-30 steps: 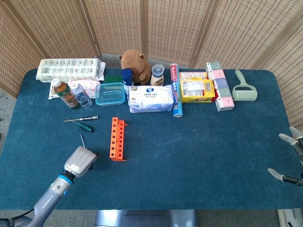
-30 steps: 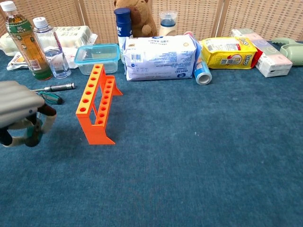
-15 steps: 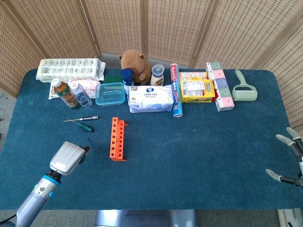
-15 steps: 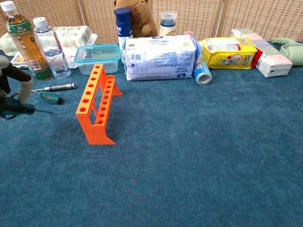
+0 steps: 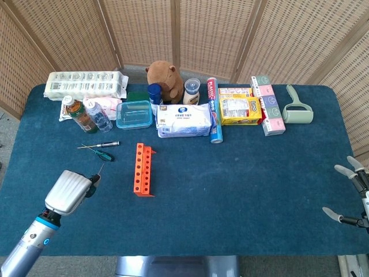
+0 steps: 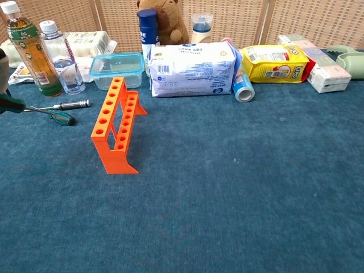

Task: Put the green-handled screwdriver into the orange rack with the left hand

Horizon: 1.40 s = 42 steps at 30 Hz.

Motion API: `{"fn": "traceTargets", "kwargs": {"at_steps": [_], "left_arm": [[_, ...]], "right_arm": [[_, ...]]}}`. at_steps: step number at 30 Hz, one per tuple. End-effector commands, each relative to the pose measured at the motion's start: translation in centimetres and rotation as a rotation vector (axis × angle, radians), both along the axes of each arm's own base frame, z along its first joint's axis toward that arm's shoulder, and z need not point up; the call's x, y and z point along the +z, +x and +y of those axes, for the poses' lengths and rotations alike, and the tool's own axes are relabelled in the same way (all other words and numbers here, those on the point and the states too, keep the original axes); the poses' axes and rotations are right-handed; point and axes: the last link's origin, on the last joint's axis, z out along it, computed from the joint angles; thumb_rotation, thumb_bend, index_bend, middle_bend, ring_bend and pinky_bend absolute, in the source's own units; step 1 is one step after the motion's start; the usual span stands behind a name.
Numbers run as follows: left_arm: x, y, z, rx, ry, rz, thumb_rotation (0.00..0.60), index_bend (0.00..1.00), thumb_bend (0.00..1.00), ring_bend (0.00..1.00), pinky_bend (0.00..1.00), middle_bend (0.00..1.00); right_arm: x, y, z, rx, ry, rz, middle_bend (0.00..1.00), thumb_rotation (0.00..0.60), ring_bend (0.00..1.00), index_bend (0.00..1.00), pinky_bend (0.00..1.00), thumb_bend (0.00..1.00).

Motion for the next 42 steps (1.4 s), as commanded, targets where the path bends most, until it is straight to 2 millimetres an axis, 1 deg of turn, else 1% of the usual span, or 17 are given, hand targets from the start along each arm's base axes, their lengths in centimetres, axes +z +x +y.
{"fn": "traceTargets", "kwargs": {"at_steps": [1, 4, 6, 9, 15, 20, 23, 25, 30, 35, 42], "left_arm": [[0.9, 0.7, -0.4, 0.013, -0.02, -0.072, 0.6, 0.66, 0.33, 0.83, 0.86, 0.95], [2.0, 1.4, -0.7, 0.034, -0.054, -0.152, 0.6, 0.66, 0.33, 0.83, 0.86, 0.95], [3.1, 1.9, -0.8, 0.041, -0.068, -0.213, 0.6, 0.66, 0.33, 0.83, 0.86, 0.95], [4.7, 2.3, -0.8, 0.046, -0.084, -0.268, 0.6, 0.66, 0.33, 0.83, 0.86, 0.95], [7.2, 3.4, -1.1, 0.078, -0.173, -0.375, 0.6, 0.66, 0.33, 0.83, 0.86, 0.95], [8.6, 4.5, -1.4, 0.138, -0.289, -0.479, 0.6, 0.66, 0.33, 0.83, 0.86, 0.95], [9.2, 4.7, -1.0, 0.178, -0.334, -0.503, 0.6, 0.66, 0.33, 0.83, 0.86, 0.95], [9.7, 4.6, -0.4, 0.232, -0.365, -0.516, 0.6, 0.66, 0.33, 0.83, 0.86, 0.95], [9.9, 4.6, 0.9, 0.295, -0.411, -0.521, 0.6, 0.66, 0.33, 0.83, 0.86, 0.95], [8.7, 5.2, 2.5, 0.331, -0.448, -0.513, 0.6, 0.66, 0.33, 0.83, 0.86, 0.95], [7.8, 6.1, 3.2, 0.337, -0.455, -0.51, 0.6, 0.66, 0.33, 0.83, 0.86, 0.95]], "right_arm": [[0.0, 0.0, 0.0, -0.001, 0.003, 0.001, 0.03, 0.6, 0.0, 0.16, 0.0, 0.06], [-0.1, 0.0, 0.0, -0.001, 0.005, 0.0, 0.03, 0.6, 0.0, 0.16, 0.0, 0.06], [-0.1, 0.0, 0.0, 0.0, 0.007, 0.001, 0.03, 0.6, 0.01, 0.16, 0.0, 0.06], [-0.1, 0.0, 0.0, 0.001, 0.008, 0.001, 0.03, 0.6, 0.01, 0.16, 0.0, 0.06], [-0.4, 0.1, -0.1, 0.0, 0.015, 0.01, 0.03, 0.6, 0.01, 0.16, 0.0, 0.06], [-0.7, 0.1, -0.2, -0.001, 0.018, 0.019, 0.03, 0.6, 0.01, 0.16, 0.0, 0.06], [-0.7, 0.2, -0.2, 0.0, 0.018, 0.02, 0.03, 0.6, 0.01, 0.16, 0.0, 0.06], [-0.7, 0.2, -0.2, 0.001, 0.015, 0.021, 0.03, 0.6, 0.01, 0.16, 0.0, 0.06], [-0.7, 0.2, -0.2, 0.001, 0.012, 0.022, 0.03, 0.6, 0.01, 0.16, 0.0, 0.06], [-0.7, 0.2, -0.2, 0.0, 0.012, 0.023, 0.03, 0.6, 0.01, 0.16, 0.0, 0.06], [-0.8, 0.2, -0.3, -0.001, 0.018, 0.023, 0.03, 0.6, 0.01, 0.16, 0.0, 0.06]]}}
